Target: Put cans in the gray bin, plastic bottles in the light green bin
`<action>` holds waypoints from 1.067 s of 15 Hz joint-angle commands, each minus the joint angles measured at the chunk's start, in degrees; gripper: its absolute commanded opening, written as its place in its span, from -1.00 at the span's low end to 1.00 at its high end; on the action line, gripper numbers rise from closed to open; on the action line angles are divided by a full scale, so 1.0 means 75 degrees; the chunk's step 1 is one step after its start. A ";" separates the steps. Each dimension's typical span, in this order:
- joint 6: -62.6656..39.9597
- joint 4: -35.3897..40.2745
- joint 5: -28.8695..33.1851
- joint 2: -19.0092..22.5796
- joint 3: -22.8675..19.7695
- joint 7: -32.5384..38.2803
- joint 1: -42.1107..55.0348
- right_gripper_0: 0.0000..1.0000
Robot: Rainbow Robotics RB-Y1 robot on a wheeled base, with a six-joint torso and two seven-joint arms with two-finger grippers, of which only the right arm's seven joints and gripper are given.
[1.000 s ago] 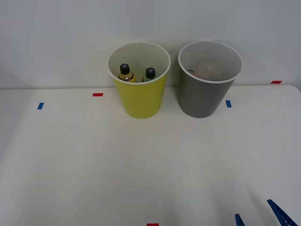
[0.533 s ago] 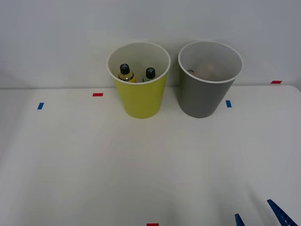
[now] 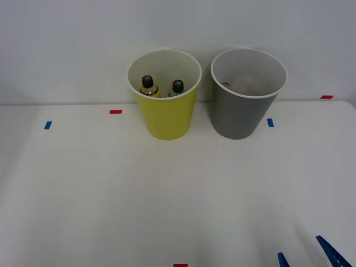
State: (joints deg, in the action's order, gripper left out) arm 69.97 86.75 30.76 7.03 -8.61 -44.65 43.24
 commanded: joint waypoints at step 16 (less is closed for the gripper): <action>-0.0001 0.0000 0.0000 0.0000 0.0000 0.0000 0.0000 1.00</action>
State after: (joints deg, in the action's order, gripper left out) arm 69.97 86.75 30.76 7.03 -8.61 -44.65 43.24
